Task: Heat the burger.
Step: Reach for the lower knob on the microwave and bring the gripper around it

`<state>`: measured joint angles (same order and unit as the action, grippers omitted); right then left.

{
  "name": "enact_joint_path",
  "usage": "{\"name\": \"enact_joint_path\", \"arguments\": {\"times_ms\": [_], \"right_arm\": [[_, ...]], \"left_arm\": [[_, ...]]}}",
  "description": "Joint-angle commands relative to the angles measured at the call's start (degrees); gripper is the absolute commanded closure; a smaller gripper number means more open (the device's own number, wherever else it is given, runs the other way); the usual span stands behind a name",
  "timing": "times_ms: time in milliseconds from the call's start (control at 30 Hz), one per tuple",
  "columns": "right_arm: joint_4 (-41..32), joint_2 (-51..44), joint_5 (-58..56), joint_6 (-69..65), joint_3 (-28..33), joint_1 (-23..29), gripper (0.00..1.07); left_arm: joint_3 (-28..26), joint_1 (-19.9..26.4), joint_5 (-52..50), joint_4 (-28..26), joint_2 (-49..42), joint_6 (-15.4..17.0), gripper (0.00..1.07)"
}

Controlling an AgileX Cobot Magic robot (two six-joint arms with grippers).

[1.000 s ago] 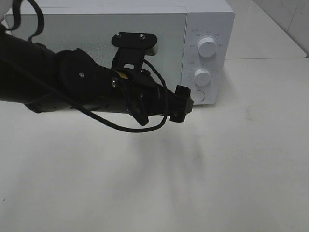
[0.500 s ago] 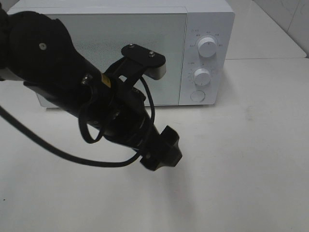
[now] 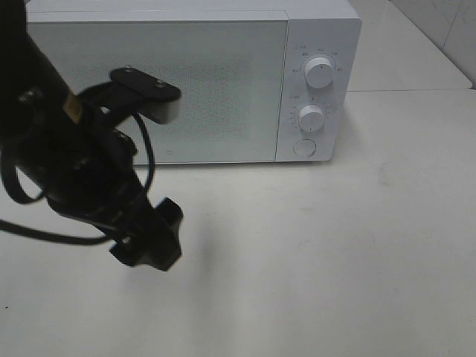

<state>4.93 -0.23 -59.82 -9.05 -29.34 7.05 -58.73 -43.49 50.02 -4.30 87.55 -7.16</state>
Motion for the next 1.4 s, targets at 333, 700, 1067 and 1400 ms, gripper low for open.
{"name": "enact_joint_path", "arguments": {"times_ms": [333, 700, 1067, 1400], "right_arm": [[0.4, -1.5, 0.3, -0.3, 0.1, -0.2, 0.33], [0.4, -1.5, 0.3, -0.3, 0.1, -0.2, 0.33], [0.4, -1.5, 0.3, -0.3, 0.1, -0.2, 0.33], [0.4, -1.5, 0.3, -0.3, 0.1, -0.2, 0.33]], "left_arm": [[-0.1, 24.4, 10.7, -3.0, -9.2, -1.5, 0.09], [6.4, 41.6, 14.5, -6.2, -19.4, -1.1, 0.09], [20.7, 42.5, 11.9, -5.2, -34.5, -1.4, 0.09], [29.2, 42.5, 8.3, -3.2, -53.0, -1.0, 0.09]]}}
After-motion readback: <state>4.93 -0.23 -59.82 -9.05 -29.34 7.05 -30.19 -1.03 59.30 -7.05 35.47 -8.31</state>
